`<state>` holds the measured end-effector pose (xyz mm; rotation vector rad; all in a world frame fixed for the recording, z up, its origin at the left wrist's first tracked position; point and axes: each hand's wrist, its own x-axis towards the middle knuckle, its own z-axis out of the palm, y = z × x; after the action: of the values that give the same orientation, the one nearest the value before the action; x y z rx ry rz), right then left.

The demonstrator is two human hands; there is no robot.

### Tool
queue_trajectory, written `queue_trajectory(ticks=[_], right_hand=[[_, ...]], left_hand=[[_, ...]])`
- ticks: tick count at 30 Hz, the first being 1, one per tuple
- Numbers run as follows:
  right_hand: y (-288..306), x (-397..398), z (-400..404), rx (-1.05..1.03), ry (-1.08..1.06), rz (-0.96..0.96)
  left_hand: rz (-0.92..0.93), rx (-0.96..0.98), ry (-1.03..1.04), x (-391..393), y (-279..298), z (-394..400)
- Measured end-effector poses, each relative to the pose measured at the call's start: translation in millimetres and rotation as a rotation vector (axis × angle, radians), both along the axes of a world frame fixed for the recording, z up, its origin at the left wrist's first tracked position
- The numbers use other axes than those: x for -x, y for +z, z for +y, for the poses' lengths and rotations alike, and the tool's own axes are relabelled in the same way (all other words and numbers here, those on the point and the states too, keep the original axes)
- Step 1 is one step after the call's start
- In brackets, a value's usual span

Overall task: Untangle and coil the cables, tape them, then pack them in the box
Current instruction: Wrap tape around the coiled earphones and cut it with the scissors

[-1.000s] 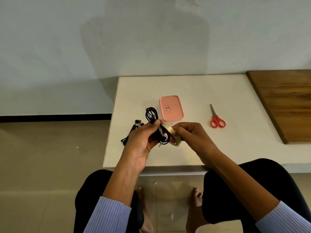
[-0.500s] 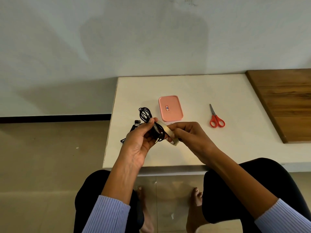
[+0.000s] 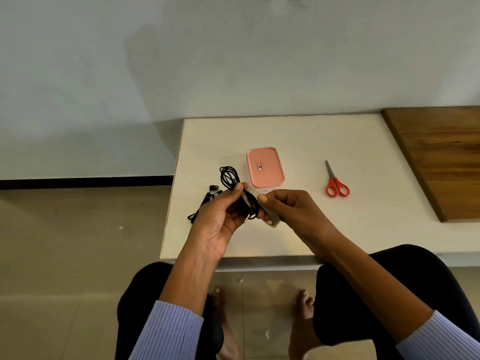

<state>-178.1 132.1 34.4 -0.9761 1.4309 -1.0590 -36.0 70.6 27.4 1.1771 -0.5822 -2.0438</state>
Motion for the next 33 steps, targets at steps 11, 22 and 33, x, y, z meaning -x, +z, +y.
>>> queue_trajectory(ticks=[11,22,33], right_hand=[[0.4,-1.2,1.2,0.0,0.002,0.095],[0.6,-2.0,1.6,-0.253,-0.363,0.265],[10.7,14.0,4.5,-0.134,-0.454,-0.458]], left_hand=[[0.016,-0.018,0.013,-1.4,-0.5,-0.2],[0.096,-0.021,0.127,6.4,8.8,15.4],[-0.242,0.197,-0.247,-9.5,9.9,21.4]])
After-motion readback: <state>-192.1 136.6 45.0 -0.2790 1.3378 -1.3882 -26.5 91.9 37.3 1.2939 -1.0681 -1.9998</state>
